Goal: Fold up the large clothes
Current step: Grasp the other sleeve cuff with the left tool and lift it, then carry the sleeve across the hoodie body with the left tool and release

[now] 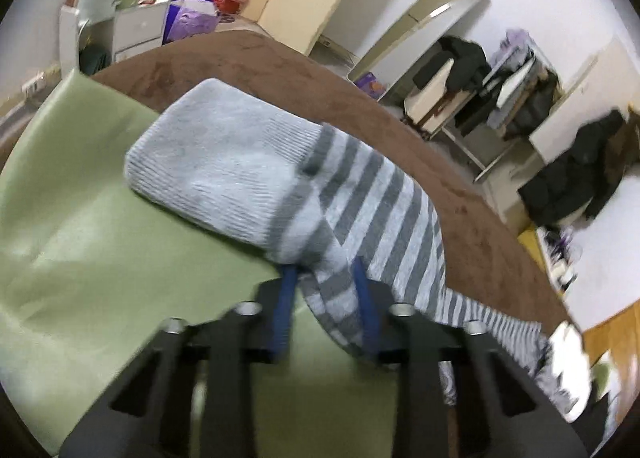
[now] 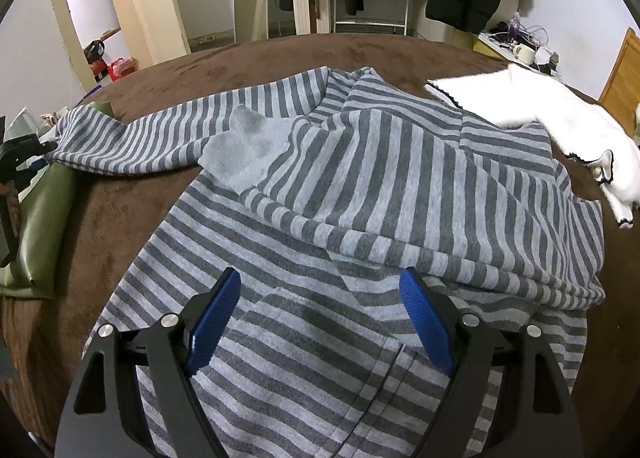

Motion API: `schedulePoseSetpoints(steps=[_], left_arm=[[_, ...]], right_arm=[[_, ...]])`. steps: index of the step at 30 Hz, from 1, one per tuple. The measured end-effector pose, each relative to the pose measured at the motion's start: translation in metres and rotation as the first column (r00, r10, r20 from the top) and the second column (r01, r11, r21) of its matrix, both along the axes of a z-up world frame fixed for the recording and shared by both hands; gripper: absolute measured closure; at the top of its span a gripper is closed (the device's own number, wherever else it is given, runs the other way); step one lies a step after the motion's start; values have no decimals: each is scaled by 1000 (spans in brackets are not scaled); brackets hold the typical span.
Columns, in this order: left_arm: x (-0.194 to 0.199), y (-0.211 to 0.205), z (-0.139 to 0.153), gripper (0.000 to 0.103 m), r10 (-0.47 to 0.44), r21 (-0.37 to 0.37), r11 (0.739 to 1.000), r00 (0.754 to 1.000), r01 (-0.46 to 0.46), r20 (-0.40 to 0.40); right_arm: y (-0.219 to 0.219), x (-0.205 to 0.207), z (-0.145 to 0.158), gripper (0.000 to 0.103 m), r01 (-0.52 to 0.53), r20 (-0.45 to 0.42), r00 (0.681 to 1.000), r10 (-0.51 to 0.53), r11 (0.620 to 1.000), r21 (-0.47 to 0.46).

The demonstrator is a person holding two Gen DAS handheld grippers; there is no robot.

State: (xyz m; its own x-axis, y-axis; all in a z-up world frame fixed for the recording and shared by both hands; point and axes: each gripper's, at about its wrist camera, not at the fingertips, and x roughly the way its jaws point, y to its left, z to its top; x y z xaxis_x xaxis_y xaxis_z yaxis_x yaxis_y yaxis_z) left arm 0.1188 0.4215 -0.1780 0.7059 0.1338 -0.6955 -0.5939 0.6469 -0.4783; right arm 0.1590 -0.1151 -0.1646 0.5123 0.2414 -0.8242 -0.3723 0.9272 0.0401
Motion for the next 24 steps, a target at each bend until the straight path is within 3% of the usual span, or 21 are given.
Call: schedulePoseSetpoints(steps=[5,11,18,24], left_arm=[[3,-11,19,93,-36,83,996,999,33,29],[14,-24,71,93,-105,167,982,989,87,101],[36,-58,127,93,-215,235,957,960,170,181],[53,-78,149,93,-288,252,939,936,235,200]], right_arm=[[1,5,-2,22,6,-2,1000,-6,1000,4],[8,22,2,21,1,9,1000,-1,999,36],[54,50,6,18,-70,51,996,67,996,53],[96,82,-8,18,-74,103,992,68,996,53]])
